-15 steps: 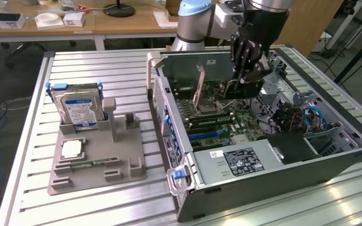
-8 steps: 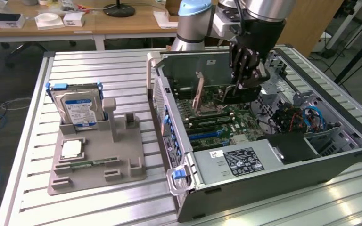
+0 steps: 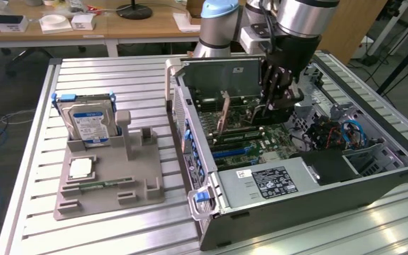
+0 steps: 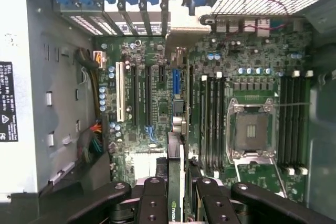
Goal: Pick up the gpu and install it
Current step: 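Insert the gpu into the slot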
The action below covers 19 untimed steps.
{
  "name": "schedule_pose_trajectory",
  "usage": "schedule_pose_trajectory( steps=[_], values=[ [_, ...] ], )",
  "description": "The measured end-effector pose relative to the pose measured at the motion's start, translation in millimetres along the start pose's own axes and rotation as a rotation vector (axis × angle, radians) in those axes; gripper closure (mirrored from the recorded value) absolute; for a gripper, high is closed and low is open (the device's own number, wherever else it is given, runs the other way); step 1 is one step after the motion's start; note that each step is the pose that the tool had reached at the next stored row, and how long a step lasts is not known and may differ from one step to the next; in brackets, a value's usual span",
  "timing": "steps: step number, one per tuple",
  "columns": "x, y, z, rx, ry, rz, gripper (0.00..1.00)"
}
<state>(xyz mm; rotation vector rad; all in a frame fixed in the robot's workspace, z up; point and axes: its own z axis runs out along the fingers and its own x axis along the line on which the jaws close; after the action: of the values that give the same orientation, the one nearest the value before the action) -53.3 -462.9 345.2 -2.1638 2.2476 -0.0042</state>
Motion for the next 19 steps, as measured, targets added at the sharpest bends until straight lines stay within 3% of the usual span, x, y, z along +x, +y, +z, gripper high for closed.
schedule_pose_trajectory(
  steps=[9, 19],
  values=[
    [-1.7, 14.4, 16.1, 0.0000, 0.0002, 0.003, 0.74],
    [-1.1, 20.8, 34.1, 0.0000, 0.0003, 0.003, 0.74]
  ],
)
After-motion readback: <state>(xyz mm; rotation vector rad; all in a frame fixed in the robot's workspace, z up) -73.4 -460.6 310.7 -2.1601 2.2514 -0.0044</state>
